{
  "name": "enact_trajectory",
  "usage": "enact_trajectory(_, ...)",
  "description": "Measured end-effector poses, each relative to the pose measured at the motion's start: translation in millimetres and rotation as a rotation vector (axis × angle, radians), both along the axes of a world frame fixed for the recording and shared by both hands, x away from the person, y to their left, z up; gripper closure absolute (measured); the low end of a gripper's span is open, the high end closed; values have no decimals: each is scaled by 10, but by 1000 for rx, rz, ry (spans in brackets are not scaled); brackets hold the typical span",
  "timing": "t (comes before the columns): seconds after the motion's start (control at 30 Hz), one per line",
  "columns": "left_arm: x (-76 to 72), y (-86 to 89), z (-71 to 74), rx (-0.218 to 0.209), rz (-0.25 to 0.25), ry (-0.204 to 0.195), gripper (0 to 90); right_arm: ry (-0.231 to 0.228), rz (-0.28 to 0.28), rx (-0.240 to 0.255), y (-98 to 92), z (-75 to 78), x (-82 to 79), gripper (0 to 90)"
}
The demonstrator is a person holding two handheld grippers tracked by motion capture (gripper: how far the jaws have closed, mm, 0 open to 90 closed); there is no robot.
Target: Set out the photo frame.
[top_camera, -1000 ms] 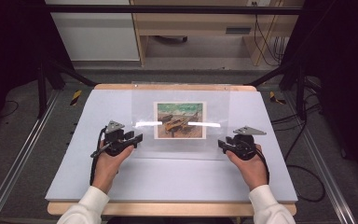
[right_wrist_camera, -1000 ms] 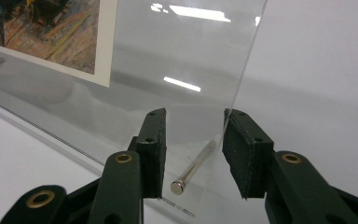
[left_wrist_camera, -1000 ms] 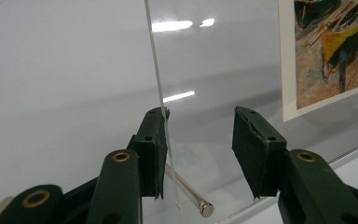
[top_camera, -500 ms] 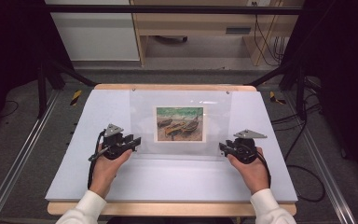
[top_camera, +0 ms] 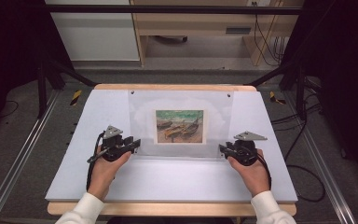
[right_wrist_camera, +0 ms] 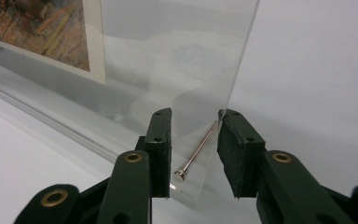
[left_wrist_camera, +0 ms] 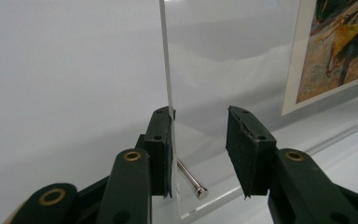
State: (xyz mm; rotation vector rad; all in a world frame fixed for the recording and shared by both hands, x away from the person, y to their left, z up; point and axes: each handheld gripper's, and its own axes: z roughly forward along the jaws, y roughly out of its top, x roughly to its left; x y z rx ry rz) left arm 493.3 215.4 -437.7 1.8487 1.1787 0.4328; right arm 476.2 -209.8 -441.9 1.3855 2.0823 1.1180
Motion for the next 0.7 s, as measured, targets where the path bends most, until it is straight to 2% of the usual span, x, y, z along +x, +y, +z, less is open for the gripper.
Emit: enact_trajectory(0.7, -44, 15, -22, 1, -21, 5, 614, 1, 6, -4, -4, -38, -58, 656)
